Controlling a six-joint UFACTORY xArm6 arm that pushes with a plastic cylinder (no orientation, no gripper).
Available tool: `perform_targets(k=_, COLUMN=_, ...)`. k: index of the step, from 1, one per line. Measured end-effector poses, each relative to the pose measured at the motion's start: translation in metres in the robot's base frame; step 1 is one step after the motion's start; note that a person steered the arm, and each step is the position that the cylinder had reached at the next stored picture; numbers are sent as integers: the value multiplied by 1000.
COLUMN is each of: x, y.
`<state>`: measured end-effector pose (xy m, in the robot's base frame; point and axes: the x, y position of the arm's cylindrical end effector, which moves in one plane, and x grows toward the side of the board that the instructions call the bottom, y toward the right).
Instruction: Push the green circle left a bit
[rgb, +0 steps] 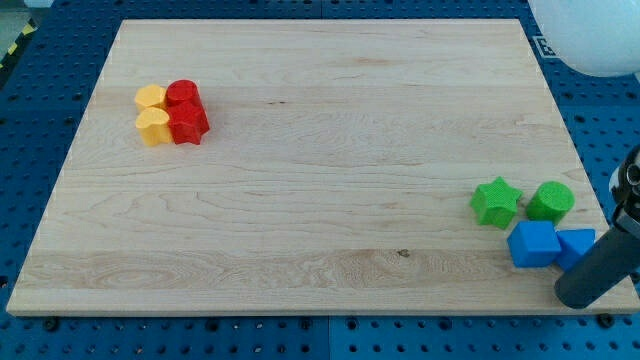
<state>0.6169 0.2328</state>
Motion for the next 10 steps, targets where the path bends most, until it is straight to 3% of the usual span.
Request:
perform_targets(k=1, x=-22, y=16)
perform_targets(k=5, x=-35, y=51)
perform_targets(k=9, x=-106, y=27)
perform_targets(k=10, x=-68, y=39)
